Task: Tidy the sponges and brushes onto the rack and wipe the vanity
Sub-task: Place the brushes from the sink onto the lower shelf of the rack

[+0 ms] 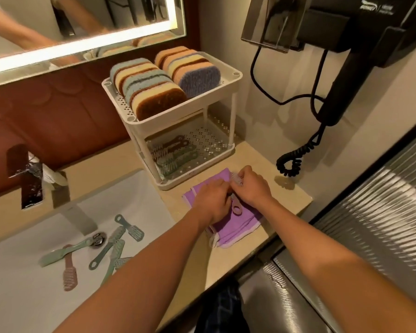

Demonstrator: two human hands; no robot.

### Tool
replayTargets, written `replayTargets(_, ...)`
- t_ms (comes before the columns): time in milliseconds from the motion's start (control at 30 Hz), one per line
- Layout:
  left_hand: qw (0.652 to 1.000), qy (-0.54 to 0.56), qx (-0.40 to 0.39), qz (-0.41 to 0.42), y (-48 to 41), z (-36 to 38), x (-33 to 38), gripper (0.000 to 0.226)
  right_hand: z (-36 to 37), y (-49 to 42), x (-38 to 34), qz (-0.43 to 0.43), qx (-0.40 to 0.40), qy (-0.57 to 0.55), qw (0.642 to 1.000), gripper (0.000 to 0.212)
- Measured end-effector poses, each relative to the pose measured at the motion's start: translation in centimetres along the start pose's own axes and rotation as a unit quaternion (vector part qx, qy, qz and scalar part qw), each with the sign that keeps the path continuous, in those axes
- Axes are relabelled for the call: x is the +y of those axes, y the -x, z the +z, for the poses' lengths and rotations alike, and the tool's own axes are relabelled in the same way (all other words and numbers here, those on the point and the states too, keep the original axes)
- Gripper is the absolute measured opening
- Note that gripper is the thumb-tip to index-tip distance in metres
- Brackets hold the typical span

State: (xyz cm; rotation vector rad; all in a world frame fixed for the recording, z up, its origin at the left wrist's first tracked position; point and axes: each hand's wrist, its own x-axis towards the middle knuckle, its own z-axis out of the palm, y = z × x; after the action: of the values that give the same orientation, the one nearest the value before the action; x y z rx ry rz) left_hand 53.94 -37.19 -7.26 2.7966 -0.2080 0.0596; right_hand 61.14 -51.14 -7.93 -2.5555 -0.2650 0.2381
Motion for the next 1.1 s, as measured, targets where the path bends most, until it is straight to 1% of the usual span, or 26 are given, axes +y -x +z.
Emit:
replayTargets(100,1.000,-0.015,-0.018,0.006,0.2,1.1,-0.1,0.018,0.1,-0.9,0.5,0.010,-0.006,-0.003,1.000,0.036)
replayTargets(133,1.000,-0.017,-0.019,0.008,0.2,1.3,-0.2,0.019,0.1,-1.1,0.5,0.016,-0.005,-0.022,1.000,0.035)
replayTargets(267,1.000,-0.014,-0.007,0.024,-0.1,1.4,-0.6,0.017,-0.5,-2.2,-0.2,0.056,0.020,-0.159,0.985,0.038)
replayTargets(367,0.999,-0.004,0.019,0.037,-0.7,1.4,-0.2,0.018,-2.0,-3.0,-0.2,0.029,0.036,-0.200,0.979,0.033)
replayTargets(467,0.998,0.014,0.033,0.056,-1.5,1.7,1.3,0.015,-3.2,-3.5,0.0,-0.013,0.024,-0.179,0.983,0.022)
replayTargets(567,0.996,0.046,0.033,0.071,-2.1,2.7,3.3,0.016,-3.2,-3.7,0.6,-0.035,0.016,-0.149,0.988,0.022)
replayTargets(667,0.995,0.073,0.010,0.074,-2.4,3.8,4.7,0.019,-2.6,-3.8,1.3,-0.039,0.009,-0.134,0.990,0.025)
replayTargets(800,0.992,0.099,-0.028,0.075,-2.4,4.2,4.9,0.031,-2.4,-3.7,1.8,-0.043,0.007,-0.128,0.991,0.027)
replayTargets(900,0.990,0.115,-0.043,0.070,-2.4,4.7,4.9,0.032,-2.1,-3.6,2.1,-0.045,0.003,-0.122,0.991,0.028)
replayTargets(967,0.990,0.121,-0.046,0.062,-2.4,4.7,5.0,0.032,-2.0,-3.5,2.1,-0.047,0.005,-0.119,0.992,0.029)
replayTargets(1100,0.986,0.160,-0.013,0.044,-2.1,4.2,5.2,0.038,-2.3,-3.5,1.3,-0.049,0.023,-0.129,0.990,0.027)
